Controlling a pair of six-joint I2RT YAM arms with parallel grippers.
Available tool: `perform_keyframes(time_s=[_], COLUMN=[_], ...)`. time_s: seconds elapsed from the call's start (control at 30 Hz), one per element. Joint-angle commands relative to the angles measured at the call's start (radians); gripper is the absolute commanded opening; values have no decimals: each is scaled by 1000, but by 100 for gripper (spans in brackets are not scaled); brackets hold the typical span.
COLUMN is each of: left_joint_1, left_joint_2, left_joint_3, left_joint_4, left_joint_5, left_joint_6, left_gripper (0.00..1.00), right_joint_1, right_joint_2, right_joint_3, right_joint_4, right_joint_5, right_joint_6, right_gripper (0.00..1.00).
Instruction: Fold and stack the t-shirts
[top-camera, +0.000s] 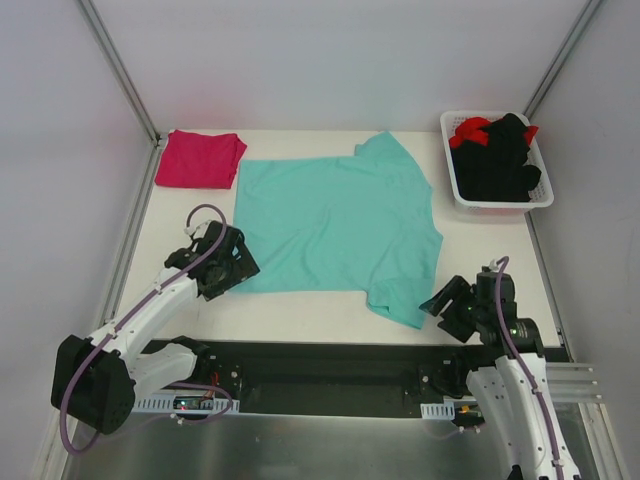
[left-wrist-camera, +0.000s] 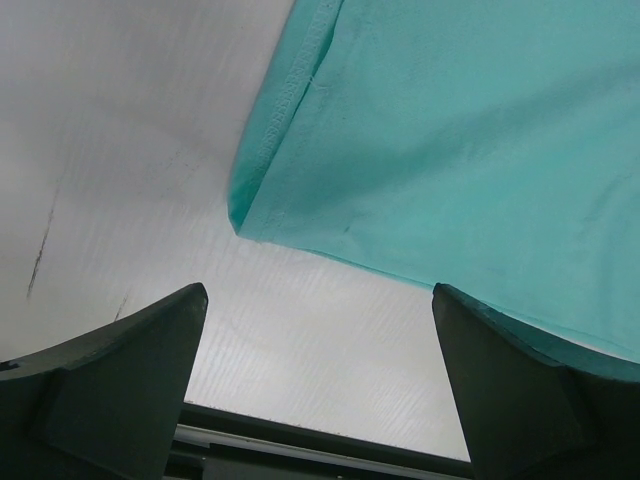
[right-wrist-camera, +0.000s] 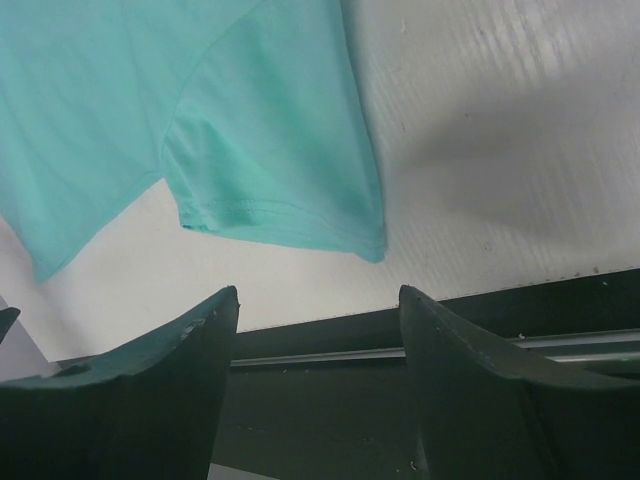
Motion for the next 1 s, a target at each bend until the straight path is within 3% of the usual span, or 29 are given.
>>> perform_keyframes(time_s=[0.0,0.3,0.43,0.97], left_joint_1=[-10,-18,-23,-41], left_joint_2=[14,17,26,99], left_joint_3=[51,67,75,161], left_joint_4=[-41,-54,-52,-84], left_joint_5=[-26,-35,-35,-48], left_joint_6=[1,0,1,14], left_gripper=[96,96,97,97], right_joint_1=[-2,-2,-2,1], right_joint_2=[-35,-75,-81,97], right_joint_3=[-55,-92,-98,10], right_joint_4=[-67,-110,-94,-79], right_joint_5=[-30,-42,-36,-16], right_joint_6=[74,71,79,32], right_gripper=[68,67,61,61])
